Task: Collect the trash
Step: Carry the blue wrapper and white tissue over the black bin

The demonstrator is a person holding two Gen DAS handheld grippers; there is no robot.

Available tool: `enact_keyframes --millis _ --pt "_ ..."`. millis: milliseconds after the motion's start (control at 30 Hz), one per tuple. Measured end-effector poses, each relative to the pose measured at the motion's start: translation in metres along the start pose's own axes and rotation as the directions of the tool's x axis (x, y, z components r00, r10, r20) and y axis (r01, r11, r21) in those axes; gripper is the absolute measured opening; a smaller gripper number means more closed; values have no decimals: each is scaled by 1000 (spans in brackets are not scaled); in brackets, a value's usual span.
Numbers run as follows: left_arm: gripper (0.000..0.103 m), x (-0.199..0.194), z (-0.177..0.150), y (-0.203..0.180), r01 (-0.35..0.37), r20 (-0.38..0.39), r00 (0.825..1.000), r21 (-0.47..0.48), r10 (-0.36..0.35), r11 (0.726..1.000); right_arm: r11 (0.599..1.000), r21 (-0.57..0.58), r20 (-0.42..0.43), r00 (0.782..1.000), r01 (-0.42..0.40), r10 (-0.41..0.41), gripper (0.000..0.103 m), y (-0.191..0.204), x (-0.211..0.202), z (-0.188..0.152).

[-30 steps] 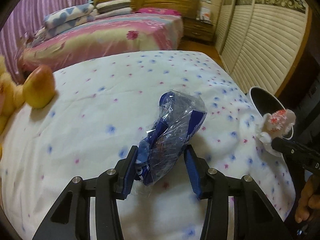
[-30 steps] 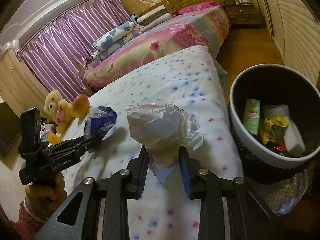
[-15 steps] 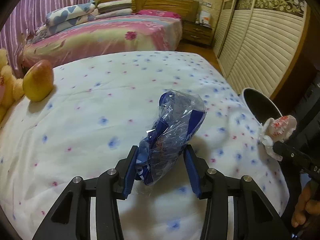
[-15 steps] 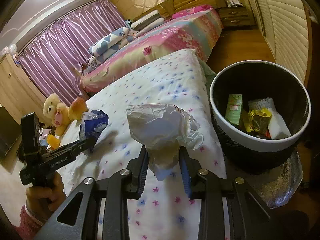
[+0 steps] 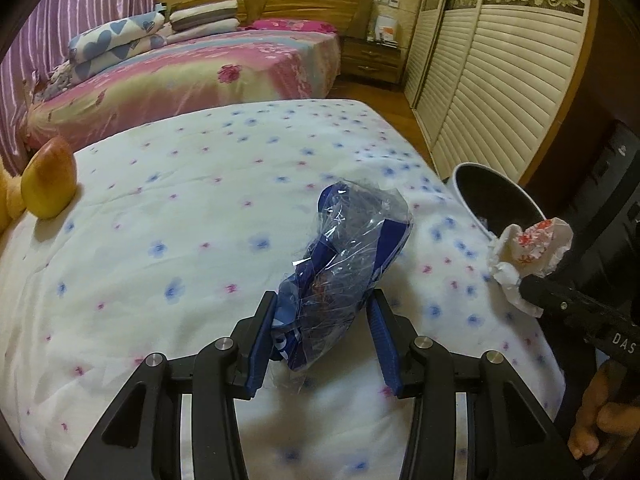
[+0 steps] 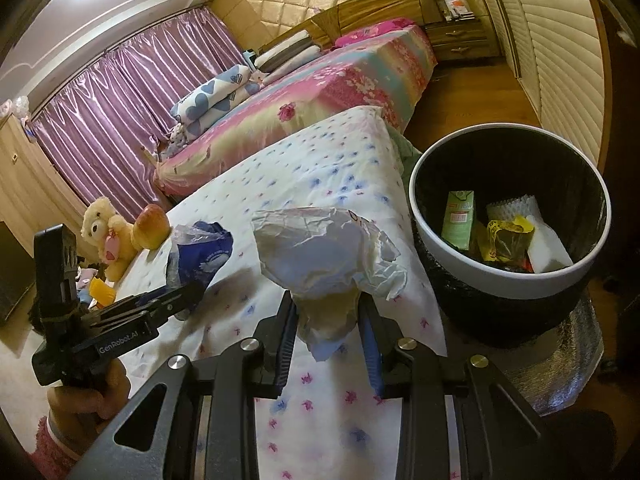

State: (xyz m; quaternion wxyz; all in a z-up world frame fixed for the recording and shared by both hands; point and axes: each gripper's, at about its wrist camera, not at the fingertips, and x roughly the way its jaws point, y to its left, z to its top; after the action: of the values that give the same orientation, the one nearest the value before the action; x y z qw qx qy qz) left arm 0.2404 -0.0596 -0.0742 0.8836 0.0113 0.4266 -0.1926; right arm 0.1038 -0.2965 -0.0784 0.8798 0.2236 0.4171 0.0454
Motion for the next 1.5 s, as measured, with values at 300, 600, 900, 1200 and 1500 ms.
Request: enact_keyframes --millis 300,600,900,1200,1500 --pt "44 2 3 -32 43 8 999 43 -43 998 999 35 37 999 38 -39 30 -28 -18 7" --pt "44 8 11 -68 82 11 996 116 -84 990 993 83 70 994 83 -89 30 -56 -34 18" --pt "44 23 23 -92 84 8 996 156 -87 984 989 97 88 989 108 -116 30 -66 -41 26" --pt "44 33 32 -108 81 11 996 174 -85 981 986 107 86 987 124 -133 30 -78 -38 35" --pt "44 46 43 -121 80 10 997 184 -83 980 982 112 90 983 153 -163 31 -87 -39 43"
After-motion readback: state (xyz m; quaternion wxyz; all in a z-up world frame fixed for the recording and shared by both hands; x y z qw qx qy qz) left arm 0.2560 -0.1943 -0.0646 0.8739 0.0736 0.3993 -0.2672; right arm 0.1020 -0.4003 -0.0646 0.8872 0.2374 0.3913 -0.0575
